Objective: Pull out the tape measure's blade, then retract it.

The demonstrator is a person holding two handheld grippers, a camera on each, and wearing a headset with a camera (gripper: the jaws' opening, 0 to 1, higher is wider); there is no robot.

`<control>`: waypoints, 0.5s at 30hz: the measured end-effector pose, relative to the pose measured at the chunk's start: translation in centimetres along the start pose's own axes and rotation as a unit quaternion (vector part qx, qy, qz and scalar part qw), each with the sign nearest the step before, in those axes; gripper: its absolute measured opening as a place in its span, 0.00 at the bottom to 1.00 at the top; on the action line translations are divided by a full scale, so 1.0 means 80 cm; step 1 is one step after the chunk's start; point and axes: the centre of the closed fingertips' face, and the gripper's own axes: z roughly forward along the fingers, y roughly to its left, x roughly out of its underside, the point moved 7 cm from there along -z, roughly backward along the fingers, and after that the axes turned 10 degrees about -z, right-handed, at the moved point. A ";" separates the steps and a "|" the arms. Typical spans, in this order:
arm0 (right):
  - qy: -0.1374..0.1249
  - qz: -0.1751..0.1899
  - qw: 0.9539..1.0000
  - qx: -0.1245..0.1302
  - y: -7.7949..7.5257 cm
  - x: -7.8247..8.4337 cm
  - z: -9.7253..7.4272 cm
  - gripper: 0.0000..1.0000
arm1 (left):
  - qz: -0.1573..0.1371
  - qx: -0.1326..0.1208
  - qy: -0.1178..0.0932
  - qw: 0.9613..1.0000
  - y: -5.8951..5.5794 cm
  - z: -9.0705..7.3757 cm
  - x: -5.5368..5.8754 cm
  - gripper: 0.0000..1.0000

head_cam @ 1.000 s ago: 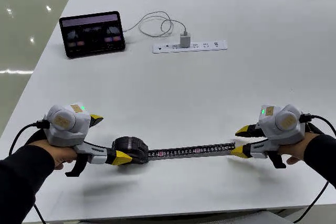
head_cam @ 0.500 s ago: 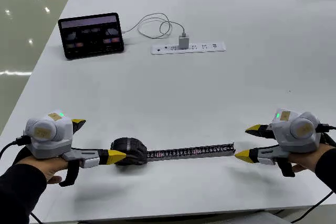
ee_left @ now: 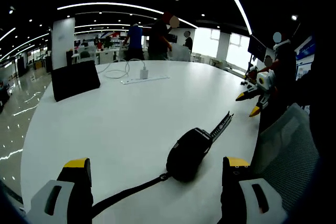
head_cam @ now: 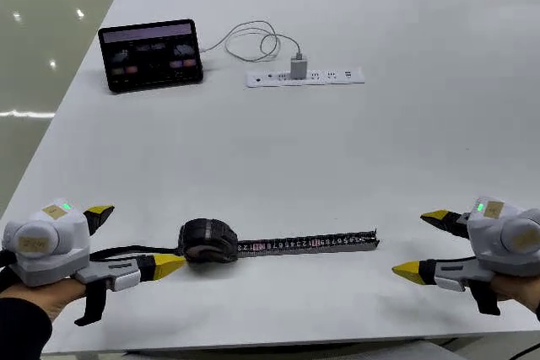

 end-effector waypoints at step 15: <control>0.005 0.036 0.998 0.055 0.009 0.027 -0.033 0.84 | 0.006 -0.002 0.016 1.000 -0.006 -0.015 0.024 1.00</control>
